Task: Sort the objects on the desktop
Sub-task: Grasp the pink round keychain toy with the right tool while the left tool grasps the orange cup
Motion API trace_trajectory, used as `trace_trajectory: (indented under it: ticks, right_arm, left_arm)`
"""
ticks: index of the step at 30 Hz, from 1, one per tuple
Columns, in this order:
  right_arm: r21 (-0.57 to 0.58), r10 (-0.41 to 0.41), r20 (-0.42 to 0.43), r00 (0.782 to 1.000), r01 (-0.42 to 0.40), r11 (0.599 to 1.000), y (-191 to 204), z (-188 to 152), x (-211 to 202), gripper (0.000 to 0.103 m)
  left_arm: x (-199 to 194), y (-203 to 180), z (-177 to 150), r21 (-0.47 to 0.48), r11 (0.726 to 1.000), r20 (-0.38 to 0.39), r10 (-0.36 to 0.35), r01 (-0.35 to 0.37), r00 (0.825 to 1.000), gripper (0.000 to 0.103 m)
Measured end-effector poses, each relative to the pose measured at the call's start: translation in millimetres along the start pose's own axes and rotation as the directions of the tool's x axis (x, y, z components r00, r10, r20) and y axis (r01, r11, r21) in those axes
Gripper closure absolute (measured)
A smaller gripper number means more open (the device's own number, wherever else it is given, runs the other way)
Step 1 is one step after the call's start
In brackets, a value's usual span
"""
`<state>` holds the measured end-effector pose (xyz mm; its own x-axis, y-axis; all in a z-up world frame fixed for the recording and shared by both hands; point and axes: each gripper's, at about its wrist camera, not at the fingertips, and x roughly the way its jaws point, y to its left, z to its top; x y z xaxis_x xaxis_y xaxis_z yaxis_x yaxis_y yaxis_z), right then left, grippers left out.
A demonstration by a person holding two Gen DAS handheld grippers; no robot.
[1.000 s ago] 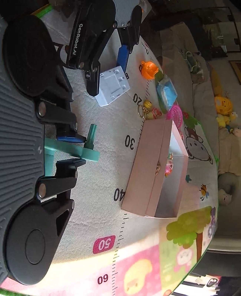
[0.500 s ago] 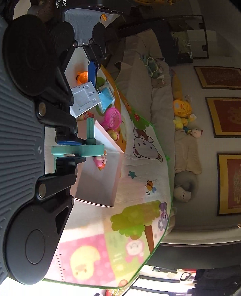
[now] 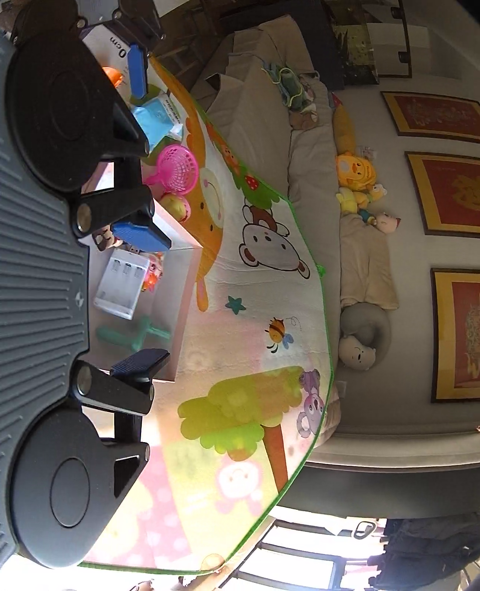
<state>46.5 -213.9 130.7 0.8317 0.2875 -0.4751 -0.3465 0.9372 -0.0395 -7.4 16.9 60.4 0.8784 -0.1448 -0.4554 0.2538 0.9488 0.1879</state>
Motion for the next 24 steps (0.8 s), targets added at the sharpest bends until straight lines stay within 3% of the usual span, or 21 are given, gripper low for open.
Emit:
trace_trajectory:
  ticks: [3, 7, 9, 12, 15, 17, 19, 21, 24]
  right_arm:
    - [-0.118, 0.063, -0.009, 0.998, -0.064, 0.991, 38, -24, 3, 0.044]
    - [-0.250, 0.145, -0.064, 0.987, -0.157, 0.956, 99, -45, 21, 0.047]
    - [-0.296, 0.159, -0.086, 0.984, -0.178, 0.939, 127, -51, 36, 0.056]
    - [-0.389, 0.108, -0.102, 0.989, -0.139, 0.911, 165, -57, 58, 0.075]
    - [-0.450, 0.049, -0.116, 0.992, -0.096, 0.888, 187, -45, 81, 0.076]
    - [-0.440, 0.026, -0.172, 0.985, -0.100, 0.892, 190, -28, 105, 0.076]
    - [-0.365, 0.037, -0.293, 0.955, -0.148, 0.919, 187, -7, 133, 0.077]
    - [-0.280, 0.062, -0.413, 0.908, -0.192, 0.941, 181, 9, 161, 0.082]
    - [-0.230, 0.025, -0.514, 0.857, -0.166, 0.959, 179, 19, 194, 0.082]
  left_arm:
    - [-7, 25, -20, -0.039, 0.996, -0.041, 0.082, -0.084, 0.996, 0.005]
    - [-9, 58, -35, -0.128, 0.980, -0.102, 0.138, -0.150, 0.985, 0.004]
    - [-12, 75, -40, -0.175, 0.966, -0.125, 0.170, -0.190, 0.977, 0.003]
    - [-17, 95, -47, -0.238, 0.941, -0.141, 0.212, -0.241, 0.967, 0.003]
    - [-20, 104, -53, -0.299, 0.927, -0.145, 0.189, -0.225, 0.971, 0.003]
    - [-19, 100, -57, -0.308, 0.932, -0.140, 0.155, -0.192, 0.978, 0.003]
    - [-17, 93, -63, -0.308, 0.937, -0.131, 0.128, -0.163, 0.983, 0.003]
    - [-16, 88, -64, -0.298, 0.942, -0.118, 0.126, -0.156, 0.985, 0.002]
    - [-19, 89, -66, -0.311, 0.938, -0.095, 0.128, -0.152, 0.987, 0.002]
